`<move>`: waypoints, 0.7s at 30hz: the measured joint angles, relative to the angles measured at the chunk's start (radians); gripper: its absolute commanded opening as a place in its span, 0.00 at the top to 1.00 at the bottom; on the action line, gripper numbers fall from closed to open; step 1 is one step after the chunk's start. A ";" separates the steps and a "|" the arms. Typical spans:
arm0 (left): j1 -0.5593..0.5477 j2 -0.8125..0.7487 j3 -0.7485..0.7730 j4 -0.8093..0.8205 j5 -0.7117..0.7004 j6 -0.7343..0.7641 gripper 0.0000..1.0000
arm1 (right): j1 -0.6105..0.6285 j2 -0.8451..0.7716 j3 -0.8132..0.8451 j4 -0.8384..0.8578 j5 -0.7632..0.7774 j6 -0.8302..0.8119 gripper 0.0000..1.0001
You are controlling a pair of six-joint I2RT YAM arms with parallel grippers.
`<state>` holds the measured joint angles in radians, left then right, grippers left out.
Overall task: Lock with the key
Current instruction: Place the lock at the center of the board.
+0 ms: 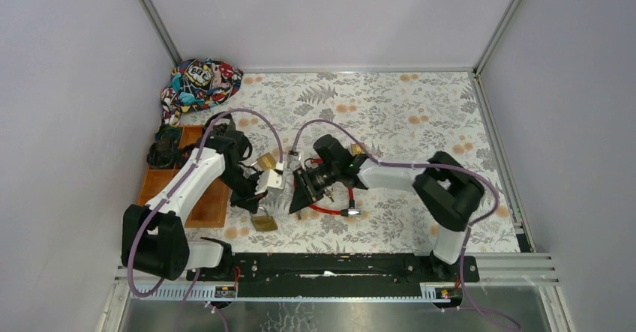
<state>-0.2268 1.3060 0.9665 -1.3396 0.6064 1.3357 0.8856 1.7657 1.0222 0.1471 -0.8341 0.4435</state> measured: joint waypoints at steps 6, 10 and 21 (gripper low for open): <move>0.003 0.044 -0.077 0.042 -0.032 0.017 1.00 | 0.044 0.238 0.156 0.022 -0.018 0.074 1.00; 0.017 0.053 -0.087 0.073 -0.026 -0.003 0.79 | 0.055 0.322 0.220 -0.011 -0.020 0.078 1.00; 0.035 0.059 -0.115 0.234 -0.047 -0.084 0.23 | 0.055 0.373 0.341 -0.214 0.010 0.001 0.41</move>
<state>-0.1917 1.3651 0.8513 -1.1053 0.5594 1.2518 0.9405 2.1387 1.3628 -0.0666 -0.8242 0.4442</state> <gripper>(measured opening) 0.675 0.489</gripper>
